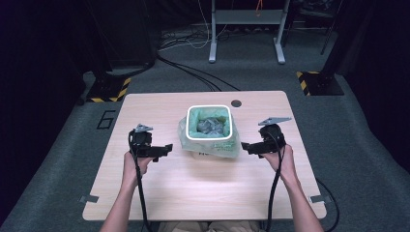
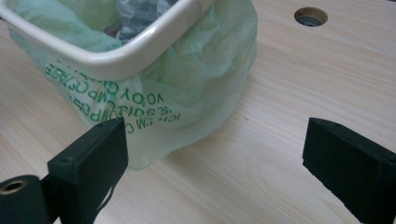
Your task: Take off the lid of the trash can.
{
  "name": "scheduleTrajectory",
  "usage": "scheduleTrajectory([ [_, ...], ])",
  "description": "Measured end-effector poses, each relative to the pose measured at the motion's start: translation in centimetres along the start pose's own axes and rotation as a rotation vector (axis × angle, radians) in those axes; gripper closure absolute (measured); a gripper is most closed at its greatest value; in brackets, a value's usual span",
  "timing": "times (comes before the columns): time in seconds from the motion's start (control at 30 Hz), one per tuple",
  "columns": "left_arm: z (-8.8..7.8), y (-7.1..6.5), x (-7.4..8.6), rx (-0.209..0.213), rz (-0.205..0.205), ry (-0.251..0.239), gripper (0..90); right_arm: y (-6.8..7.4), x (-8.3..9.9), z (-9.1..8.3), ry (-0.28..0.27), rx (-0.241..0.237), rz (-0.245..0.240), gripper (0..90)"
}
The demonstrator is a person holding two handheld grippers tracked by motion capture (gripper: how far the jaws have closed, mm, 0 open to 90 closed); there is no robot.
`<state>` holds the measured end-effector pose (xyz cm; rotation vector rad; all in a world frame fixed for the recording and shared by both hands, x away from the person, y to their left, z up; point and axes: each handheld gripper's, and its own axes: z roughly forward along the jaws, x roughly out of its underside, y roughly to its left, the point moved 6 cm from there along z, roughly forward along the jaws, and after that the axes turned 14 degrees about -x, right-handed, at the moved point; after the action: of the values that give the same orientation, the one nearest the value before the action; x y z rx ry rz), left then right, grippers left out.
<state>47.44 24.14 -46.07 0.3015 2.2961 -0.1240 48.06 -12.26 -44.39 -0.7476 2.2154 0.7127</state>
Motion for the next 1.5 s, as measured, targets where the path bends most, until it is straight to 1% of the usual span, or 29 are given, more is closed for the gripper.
scheduleTrajectory([
  [0.03,0.0,-0.1,-0.1,0.003,-0.005,-0.003,4.2,0.1,-0.2,0.0,0.002,-0.001,0.001,6.1],
  [0.07,-0.1,-0.1,-0.2,0.003,0.0,-0.003,4.2,0.1,-0.4,0.0,0.002,-0.004,0.0,6.2],
  [0.2,-0.5,-0.1,-0.8,0.002,0.001,-0.007,4.3,0.3,-1.2,-0.1,-0.002,-0.015,-0.008,6.8],
  [0.23,-0.6,0.0,-1.0,-0.001,0.005,-0.008,4.4,0.2,-1.4,-0.1,0.0,-0.013,-0.02,6.9],
  [0.3,-0.7,0.1,-1.3,0.003,0.001,-0.013,4.6,0.3,-1.8,0.0,0.008,-0.009,-0.028,6.8],
  [0.4,-0.6,0.1,-1.6,0.015,-0.001,-0.01,4.8,0.3,-2.3,0.1,0.009,-0.002,-0.031,7.2],
  [0.43,-0.5,0.1,-1.6,0.017,0.005,-0.006,4.8,0.3,-2.5,0.1,0.01,0.0,-0.033,7.3],
  [0.53,-0.3,0.0,-1.9,0.028,0.006,-0.001,4.8,0.4,-2.9,0.2,0.012,-0.002,-0.032,7.8],
  [0.67,-0.2,-0.1,-2.3,0.038,0.006,0.001,4.8,0.5,-3.6,0.2,0.001,-0.012,-0.029,8.4],
  [0.77,-0.1,-0.1,-2.7,0.04,0.007,0.006,5.0,0.8,-4.4,0.5,0.001,-0.017,-0.041,9.6],
  [0.83,0.1,-0.2,-2.8,0.036,0.016,0.013,5.1,1.0,-4.7,0.7,-0.001,-0.024,-0.044,10.7],
  [0.93,0.1,-0.2,-3.1,0.037,0.022,0.011,5.1,1.2,-5.1,1.0,-0.005,-0.033,-0.051,11.2],
  [1.1,0.3,-0.4,-4.0,0.043,0.031,0.01,5.4,1.2,-5.5,1.4,0.002,-0.042,-0.045,11.4],
  [1.2,0.4,-0.8,-4.4,0.059,0.039,0.011,6.2,1.2,-5.9,1.5,-0.009,-0.055,-0.036,12.2],
  [1.3,0.6,-1.1,-4.9,0.074,0.047,0.01,8.7,1.1,-6.2,1.8,-0.004,-0.053,-0.036,13.4],
  [1.43,1.0,-1.5,-5.6,0.091,0.041,0.014,9.9,0.8,-6.5,2.5,0.001,-0.05,-0.032,15.0],
  [1.5,1.0,-1.6,-6.0,0.09,0.049,0.014,10.0,0.7,-6.4,2.8,0.007,-0.052,-0.024,16.6],
])
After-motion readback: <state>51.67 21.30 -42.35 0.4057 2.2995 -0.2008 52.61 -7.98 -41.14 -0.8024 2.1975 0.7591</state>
